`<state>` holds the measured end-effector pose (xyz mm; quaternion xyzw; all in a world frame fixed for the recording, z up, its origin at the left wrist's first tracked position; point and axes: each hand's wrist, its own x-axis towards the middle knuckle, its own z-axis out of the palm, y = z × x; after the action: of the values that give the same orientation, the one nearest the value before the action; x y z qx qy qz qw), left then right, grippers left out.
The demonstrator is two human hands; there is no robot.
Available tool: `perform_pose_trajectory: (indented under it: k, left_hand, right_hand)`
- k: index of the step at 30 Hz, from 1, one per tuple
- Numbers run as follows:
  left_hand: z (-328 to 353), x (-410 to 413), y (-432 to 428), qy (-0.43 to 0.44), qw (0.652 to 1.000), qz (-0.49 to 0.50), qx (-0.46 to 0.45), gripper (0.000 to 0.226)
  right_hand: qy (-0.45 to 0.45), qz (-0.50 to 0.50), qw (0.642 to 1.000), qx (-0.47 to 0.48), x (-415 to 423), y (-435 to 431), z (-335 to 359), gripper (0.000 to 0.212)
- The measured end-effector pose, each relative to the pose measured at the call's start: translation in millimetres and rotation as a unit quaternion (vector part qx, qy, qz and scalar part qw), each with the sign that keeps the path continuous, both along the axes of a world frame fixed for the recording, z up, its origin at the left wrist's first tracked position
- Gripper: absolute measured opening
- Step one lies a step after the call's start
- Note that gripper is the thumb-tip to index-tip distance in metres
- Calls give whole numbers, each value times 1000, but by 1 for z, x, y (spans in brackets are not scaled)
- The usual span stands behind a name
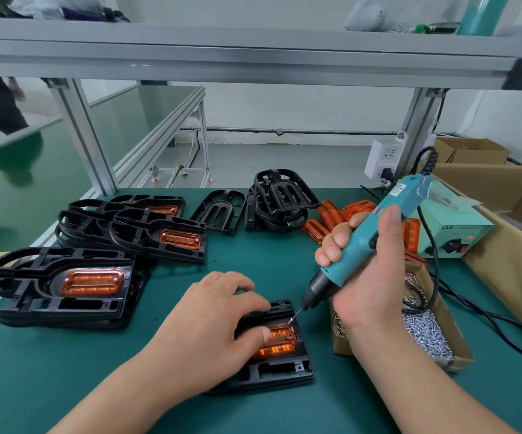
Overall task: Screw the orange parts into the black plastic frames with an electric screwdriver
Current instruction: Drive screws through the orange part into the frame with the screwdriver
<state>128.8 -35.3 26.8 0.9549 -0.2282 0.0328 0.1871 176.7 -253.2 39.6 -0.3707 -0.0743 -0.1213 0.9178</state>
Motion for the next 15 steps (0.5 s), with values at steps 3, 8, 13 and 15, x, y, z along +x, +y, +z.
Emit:
perform_pose_trajectory:
  k: [3, 8, 13, 15]
  left_hand:
    - [-2, 0, -2, 27, 1000, -2, 15, 51]
    - [-4, 1, -2, 39, 999, -5, 12, 38]
    - [-6, 2, -4, 37, 999, -20, 16, 30]
    - [-7, 2, -5, 34, 999, -23, 20, 25]
  right_hand:
    - [-19, 25, 999, -35, -2, 1, 0, 57]
    - [-41, 40, 996, -69, -6, 3, 2, 63]
    - [-54, 47, 993, -91, -8, 6, 4, 64]
    - [-57, 49, 992, -99, -9, 8, 3, 64]
